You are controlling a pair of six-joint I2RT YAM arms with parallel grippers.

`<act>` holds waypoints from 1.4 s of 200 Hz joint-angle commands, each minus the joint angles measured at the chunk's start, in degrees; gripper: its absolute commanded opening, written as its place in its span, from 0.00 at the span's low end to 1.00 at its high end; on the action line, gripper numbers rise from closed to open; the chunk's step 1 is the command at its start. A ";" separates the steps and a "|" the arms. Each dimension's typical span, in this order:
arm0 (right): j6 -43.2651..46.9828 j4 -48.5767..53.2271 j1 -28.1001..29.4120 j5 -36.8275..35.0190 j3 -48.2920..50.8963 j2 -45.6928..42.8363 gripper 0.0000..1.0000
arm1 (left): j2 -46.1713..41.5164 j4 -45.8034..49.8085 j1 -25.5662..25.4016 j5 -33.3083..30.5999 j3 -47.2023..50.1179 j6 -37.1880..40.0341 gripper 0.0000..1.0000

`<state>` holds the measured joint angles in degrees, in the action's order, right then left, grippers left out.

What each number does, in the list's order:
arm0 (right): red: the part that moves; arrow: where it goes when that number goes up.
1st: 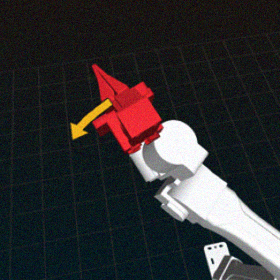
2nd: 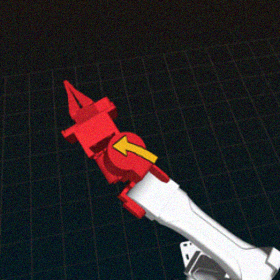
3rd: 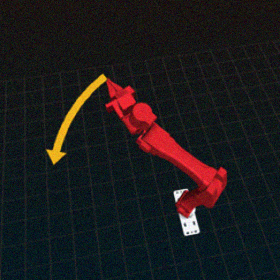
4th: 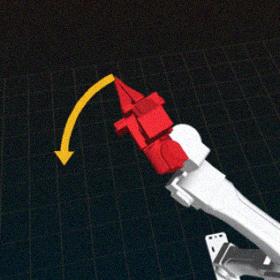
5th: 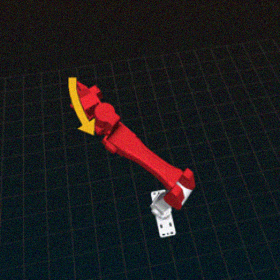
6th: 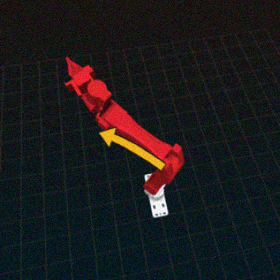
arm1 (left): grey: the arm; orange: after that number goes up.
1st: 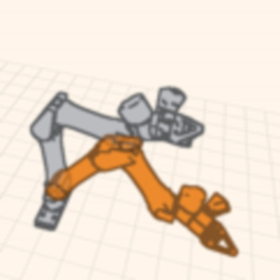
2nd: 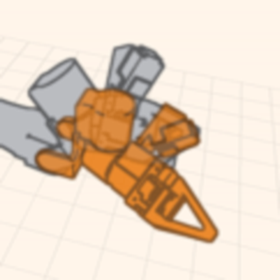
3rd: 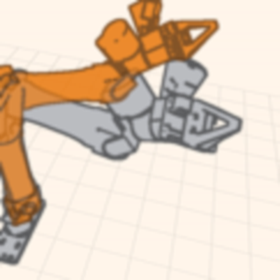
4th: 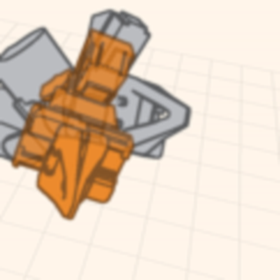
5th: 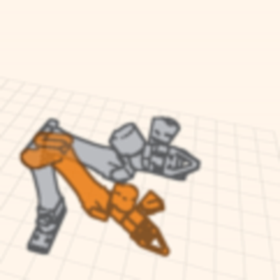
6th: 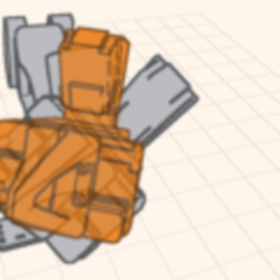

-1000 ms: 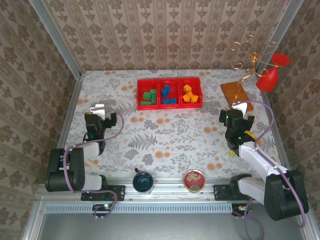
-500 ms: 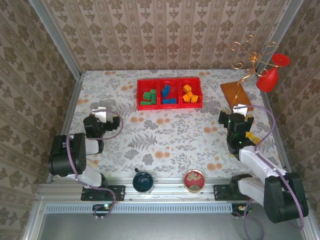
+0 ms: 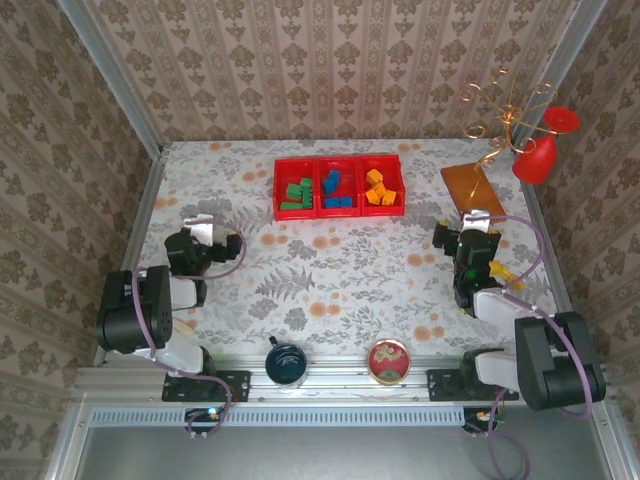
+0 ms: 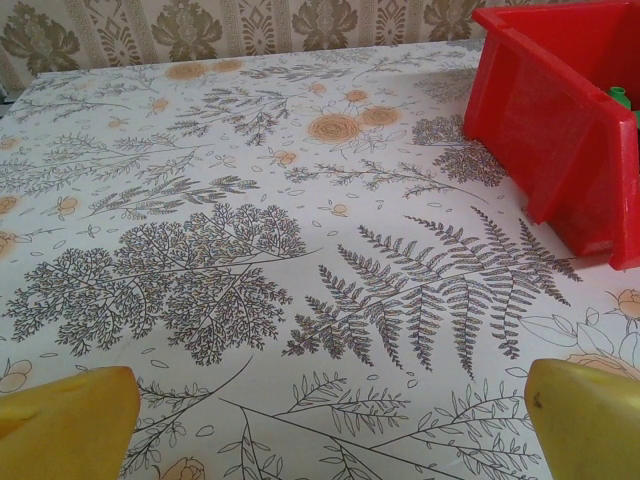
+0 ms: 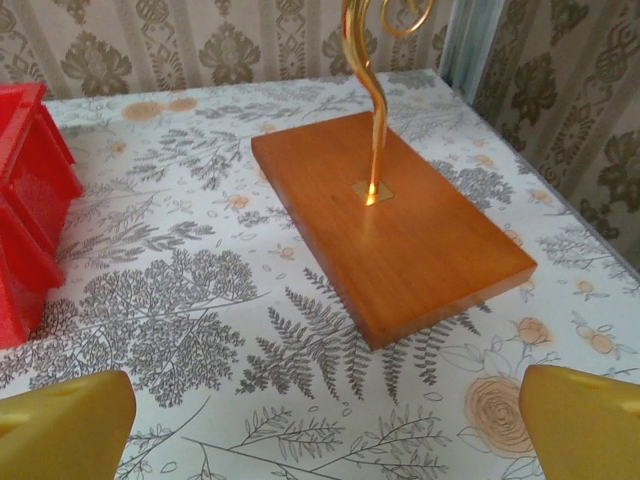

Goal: Sort the legos into containers by color
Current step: Reset both arms

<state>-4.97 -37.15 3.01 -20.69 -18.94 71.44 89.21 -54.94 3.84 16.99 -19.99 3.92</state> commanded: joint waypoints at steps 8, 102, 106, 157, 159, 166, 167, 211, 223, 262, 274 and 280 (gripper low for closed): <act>1.32 -7.71 -0.54 3.29 0.57 2.18 1.00 | 0.51 -1.75 0.12 1.33 -0.93 0.07 1.00; 0.58 -21.80 -1.42 8.73 1.43 15.40 1.00 | 0.50 -1.67 0.11 1.29 -0.98 0.06 1.00; 0.70 -23.01 -1.42 8.67 1.24 16.42 1.00 | 0.45 -1.67 0.11 1.29 -1.00 0.08 1.00; 3.26 -10.97 -1.91 17.12 -4.76 16.13 1.00 | 0.45 -1.67 -0.01 1.28 -1.01 0.19 1.00; 3.23 -10.70 -2.05 17.44 -4.81 16.04 1.00 | 0.44 -1.71 0.02 1.28 -1.01 0.11 1.00; 3.31 -11.02 -2.32 18.67 -4.79 16.12 1.00 | 0.40 -1.70 0.04 1.29 -1.02 0.17 1.00; 3.30 -11.06 -2.36 18.76 -4.79 16.17 1.00 | 0.42 -1.73 0.04 1.29 -1.02 0.19 1.00; 3.48 -11.28 -3.01 20.99 -4.57 16.03 1.00 | 0.41 -1.44 -0.12 -0.38 -1.02 -0.03 1.00; 3.48 -11.27 -2.94 20.96 -4.62 16.00 1.00 | 0.32 -1.17 -0.31 -3.09 -1.10 -0.70 1.00; 3.48 -11.28 -2.97 20.87 -4.55 15.92 1.00 | 0.02 1.29 -1.98 -9.88 -2.18 -0.95 1.00; 3.50 -11.28 -2.96 20.88 -4.53 15.93 1.00 | 0.00 2.03 -2.88 -12.22 -2.50 -0.72 1.00; 3.50 -11.28 -2.89 20.87 -4.56 16.03 1.00 | -0.08 2.26 -3.23 -13.69 -2.61 -0.69 1.00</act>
<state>-2.50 -48.49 0.25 -0.78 -23.29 87.18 89.21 -54.13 2.07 9.45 -20.56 3.88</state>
